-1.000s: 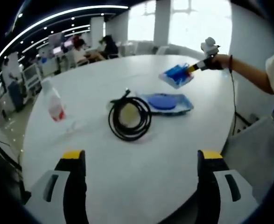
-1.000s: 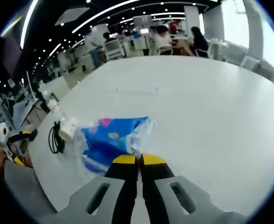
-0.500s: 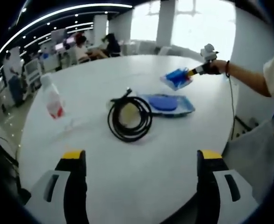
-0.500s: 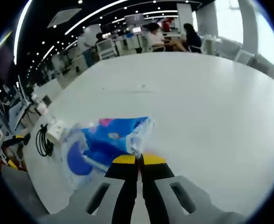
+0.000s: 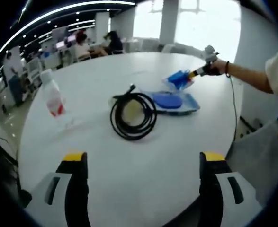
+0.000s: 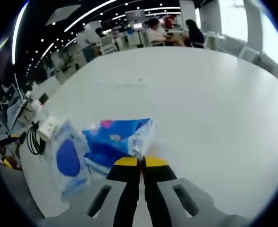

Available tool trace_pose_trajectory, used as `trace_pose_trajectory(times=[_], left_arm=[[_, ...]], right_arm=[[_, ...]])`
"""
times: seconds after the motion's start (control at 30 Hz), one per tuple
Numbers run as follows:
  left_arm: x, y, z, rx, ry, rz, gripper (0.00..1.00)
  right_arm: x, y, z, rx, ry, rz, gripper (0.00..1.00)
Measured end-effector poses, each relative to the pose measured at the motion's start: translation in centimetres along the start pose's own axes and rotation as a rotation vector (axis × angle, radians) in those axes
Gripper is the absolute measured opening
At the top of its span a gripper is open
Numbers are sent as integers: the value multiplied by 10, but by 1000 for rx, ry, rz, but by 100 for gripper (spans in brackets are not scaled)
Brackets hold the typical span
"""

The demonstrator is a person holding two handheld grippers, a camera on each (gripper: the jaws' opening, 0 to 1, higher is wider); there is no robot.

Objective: Arrange the tabletop items into an orderly group along one side of the table until the central work area is clear of visible clutter.

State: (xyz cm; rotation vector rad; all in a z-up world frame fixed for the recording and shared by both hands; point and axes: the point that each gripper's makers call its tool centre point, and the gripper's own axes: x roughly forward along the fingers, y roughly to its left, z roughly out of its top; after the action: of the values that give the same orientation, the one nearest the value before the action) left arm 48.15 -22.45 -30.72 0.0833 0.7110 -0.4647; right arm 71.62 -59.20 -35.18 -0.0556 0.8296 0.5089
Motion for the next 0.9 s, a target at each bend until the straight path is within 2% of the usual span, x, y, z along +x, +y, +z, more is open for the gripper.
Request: trace_pose_trajectory(times=[0.4, 0.53, 0.77, 0.9], left_arm=[[1, 1, -3, -14, 6, 3, 95], [1, 1, -3, -12, 9, 4, 94], [2, -1, -4, -13, 16, 0, 94], [2, -3, -3, -15, 12, -3, 94]], right_arm=[[12, -9, -8, 6, 16, -7, 2], [15, -16, -11, 17, 22, -33, 3], [17, -24, -21, 5, 71, -76, 8], [15, -25, -22, 5, 78, -91, 18]])
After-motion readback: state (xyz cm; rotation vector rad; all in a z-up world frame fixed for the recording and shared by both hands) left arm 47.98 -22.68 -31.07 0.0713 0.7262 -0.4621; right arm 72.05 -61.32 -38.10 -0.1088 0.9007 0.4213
